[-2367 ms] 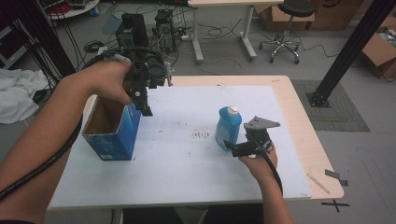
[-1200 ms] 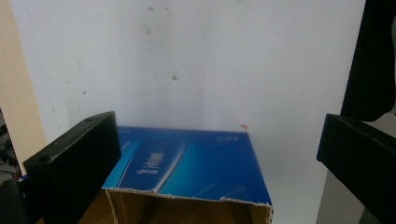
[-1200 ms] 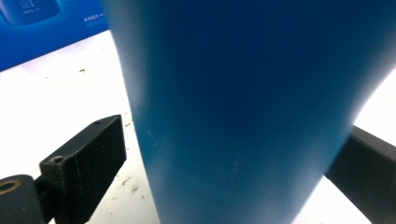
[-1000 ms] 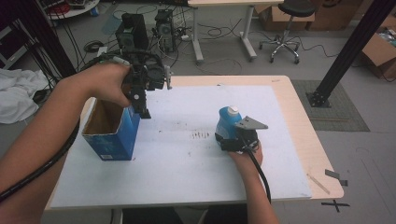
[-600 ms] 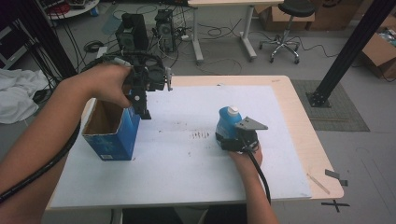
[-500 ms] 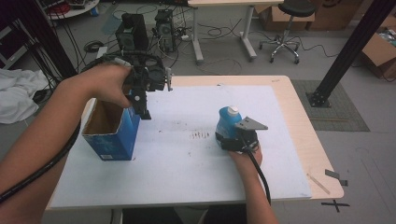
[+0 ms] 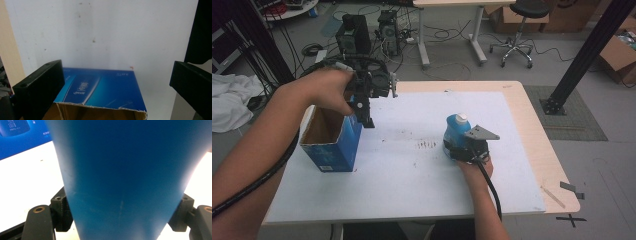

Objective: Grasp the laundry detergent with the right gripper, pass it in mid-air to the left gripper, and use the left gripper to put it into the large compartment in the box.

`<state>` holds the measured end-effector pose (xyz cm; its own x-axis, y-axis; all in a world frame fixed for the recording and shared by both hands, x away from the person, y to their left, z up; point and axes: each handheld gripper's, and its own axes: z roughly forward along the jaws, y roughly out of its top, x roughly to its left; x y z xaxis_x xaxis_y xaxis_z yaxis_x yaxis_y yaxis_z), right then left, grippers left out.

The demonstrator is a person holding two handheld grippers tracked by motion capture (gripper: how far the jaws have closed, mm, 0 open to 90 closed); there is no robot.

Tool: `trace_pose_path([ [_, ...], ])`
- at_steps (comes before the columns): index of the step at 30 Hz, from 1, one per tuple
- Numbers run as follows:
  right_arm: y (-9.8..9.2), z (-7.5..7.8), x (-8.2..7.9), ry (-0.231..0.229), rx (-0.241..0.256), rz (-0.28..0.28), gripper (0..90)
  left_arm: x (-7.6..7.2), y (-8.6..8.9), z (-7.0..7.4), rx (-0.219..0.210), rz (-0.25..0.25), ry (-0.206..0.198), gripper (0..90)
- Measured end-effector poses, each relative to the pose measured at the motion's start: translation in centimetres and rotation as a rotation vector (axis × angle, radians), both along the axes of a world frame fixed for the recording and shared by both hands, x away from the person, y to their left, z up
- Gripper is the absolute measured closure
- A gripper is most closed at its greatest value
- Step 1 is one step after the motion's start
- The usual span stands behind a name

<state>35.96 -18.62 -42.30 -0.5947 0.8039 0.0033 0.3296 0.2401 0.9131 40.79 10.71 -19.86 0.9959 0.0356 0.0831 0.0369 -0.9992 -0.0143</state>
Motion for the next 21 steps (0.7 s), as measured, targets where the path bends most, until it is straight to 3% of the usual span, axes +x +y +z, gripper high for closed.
trace_pose_path([
  [14,0.05,-0.21,-0.01,-0.005,0.010,0.022,34.2,0.02,0.10,-0.02,0.005,0.001,-0.004,0.1],
  [21,0.12,-0.36,-0.11,-0.014,-0.004,-0.004,40.7,0.06,0.17,-0.21,0.005,0.003,-0.005,0.1],
])
